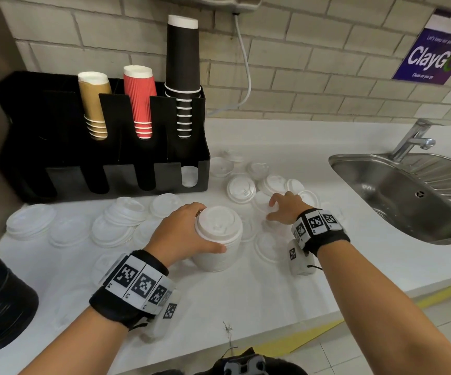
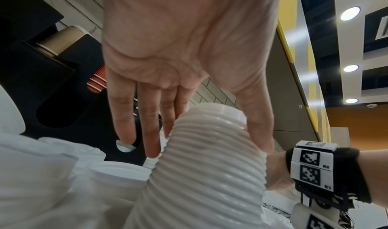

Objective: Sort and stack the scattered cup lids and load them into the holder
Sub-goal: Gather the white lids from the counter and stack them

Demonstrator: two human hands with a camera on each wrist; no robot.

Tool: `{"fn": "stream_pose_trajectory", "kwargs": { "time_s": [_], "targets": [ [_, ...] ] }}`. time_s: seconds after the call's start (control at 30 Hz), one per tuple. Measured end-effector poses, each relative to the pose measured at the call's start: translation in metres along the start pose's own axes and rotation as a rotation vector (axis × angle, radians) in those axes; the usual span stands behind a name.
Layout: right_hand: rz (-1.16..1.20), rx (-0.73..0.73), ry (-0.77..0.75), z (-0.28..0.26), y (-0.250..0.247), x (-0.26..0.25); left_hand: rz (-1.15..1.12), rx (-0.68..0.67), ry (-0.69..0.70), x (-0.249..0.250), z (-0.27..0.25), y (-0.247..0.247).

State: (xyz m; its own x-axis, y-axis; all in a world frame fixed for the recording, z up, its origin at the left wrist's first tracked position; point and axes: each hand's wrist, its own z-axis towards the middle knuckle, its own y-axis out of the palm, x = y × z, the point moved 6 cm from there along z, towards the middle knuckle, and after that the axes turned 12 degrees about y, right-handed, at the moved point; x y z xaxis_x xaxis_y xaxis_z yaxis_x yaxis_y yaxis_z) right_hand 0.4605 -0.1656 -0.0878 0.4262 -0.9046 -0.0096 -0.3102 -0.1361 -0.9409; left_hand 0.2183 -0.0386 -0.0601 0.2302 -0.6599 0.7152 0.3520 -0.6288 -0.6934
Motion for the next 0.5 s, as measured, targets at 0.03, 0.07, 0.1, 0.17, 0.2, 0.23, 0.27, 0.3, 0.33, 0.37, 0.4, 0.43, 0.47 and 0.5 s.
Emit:
{"fn": "stream_pose_trajectory", "kwargs": {
  "time_s": [0.03, 0.07, 0.1, 0.17, 0.2, 0.23, 0.27, 0.3, 0.33, 0.37, 0.4, 0.43, 0.47, 0.5],
  "targets": [
    [-0.011, -0.005, -0.001, 0.001, 0.001, 0.000, 0.000, -0.001, -0.002, 0.000, 0.000, 0.000],
    [-0.018, -0.006, 0.000, 0.002, 0.001, 0.000, -0.003, 0.000, -0.002, -0.001, 0.000, 0.001],
    [-0.020, -0.001, 0.001, 0.004, 0.000, -0.001, -0.005, 0.002, -0.001, -0.001, 0.000, 0.001],
    [0.007, 0.015, 0.002, 0.006, -0.002, -0.001, -0.005, 0.003, 0.003, -0.002, 0.001, 0.001],
    [0.030, 0.022, -0.002, 0.007, -0.002, -0.002, -0.005, -0.001, 0.001, -0.002, 0.001, 0.001],
    [0.052, 0.027, -0.011, 0.007, -0.002, -0.003, -0.005, -0.003, -0.002, -0.003, 0.001, 0.001],
    [0.073, 0.027, -0.022, 0.007, -0.002, -0.004, -0.004, -0.003, -0.002, -0.002, 0.001, 0.000],
    [0.095, 0.023, -0.034, 0.007, -0.001, -0.006, -0.003, -0.002, -0.003, -0.002, 0.001, 0.000],
    [0.119, 0.019, -0.045, 0.006, -0.001, -0.007, -0.003, -0.002, -0.003, -0.002, 0.001, 0.000],
    [0.136, 0.017, -0.054, 0.007, -0.001, -0.009, -0.004, -0.003, -0.004, -0.002, 0.001, 0.000],
    [0.146, 0.015, -0.060, 0.006, 0.000, -0.010, -0.004, -0.003, -0.004, -0.002, 0.001, 0.000],
    [0.152, 0.014, -0.065, 0.006, 0.000, -0.011, -0.004, -0.004, -0.004, -0.001, 0.000, 0.000],
    [0.154, 0.015, -0.072, 0.005, 0.000, -0.012, -0.004, -0.004, -0.004, -0.001, 0.000, 0.000],
    [0.152, 0.013, -0.084, 0.004, 0.000, -0.013, -0.006, -0.004, -0.005, -0.001, 0.000, 0.000]
  ]
}}
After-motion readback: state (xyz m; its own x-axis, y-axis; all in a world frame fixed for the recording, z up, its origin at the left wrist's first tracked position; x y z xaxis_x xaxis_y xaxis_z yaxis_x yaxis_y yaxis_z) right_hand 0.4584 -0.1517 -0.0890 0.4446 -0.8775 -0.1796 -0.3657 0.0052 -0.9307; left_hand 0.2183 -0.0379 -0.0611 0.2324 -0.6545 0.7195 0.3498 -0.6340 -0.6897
